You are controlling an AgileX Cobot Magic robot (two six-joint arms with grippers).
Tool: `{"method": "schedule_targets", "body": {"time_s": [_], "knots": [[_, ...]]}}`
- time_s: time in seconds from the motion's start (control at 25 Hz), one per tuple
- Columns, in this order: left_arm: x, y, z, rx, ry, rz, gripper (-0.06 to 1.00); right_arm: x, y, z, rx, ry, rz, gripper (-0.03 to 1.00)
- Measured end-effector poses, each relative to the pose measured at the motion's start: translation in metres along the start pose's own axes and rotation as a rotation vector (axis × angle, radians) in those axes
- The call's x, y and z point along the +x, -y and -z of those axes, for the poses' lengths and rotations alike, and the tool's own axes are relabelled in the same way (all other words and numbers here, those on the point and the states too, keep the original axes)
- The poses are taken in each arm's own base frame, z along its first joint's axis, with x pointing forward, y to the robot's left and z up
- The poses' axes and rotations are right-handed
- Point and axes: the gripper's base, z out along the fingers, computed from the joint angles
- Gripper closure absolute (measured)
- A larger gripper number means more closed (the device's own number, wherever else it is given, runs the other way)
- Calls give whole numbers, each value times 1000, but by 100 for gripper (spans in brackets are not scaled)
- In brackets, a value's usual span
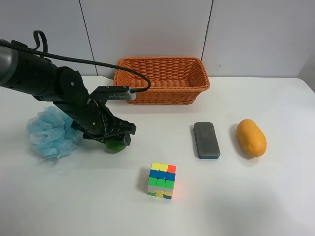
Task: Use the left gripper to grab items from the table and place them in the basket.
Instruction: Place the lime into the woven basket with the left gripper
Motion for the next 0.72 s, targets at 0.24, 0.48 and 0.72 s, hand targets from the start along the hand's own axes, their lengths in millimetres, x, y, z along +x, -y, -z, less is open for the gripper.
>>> {"method": "schedule_targets", "body": {"time_s": [0.24,0.48,0.72], "knots": [[0,2,10,10,-13,-3,32,0,0,0,0,0,0,-3],[-21,16,77,66,163,-45,32,0,0,0,0,0,0,-3],[-70,34,138,57,355,-191,32,0,0,0,0,0,0,-3]]}}
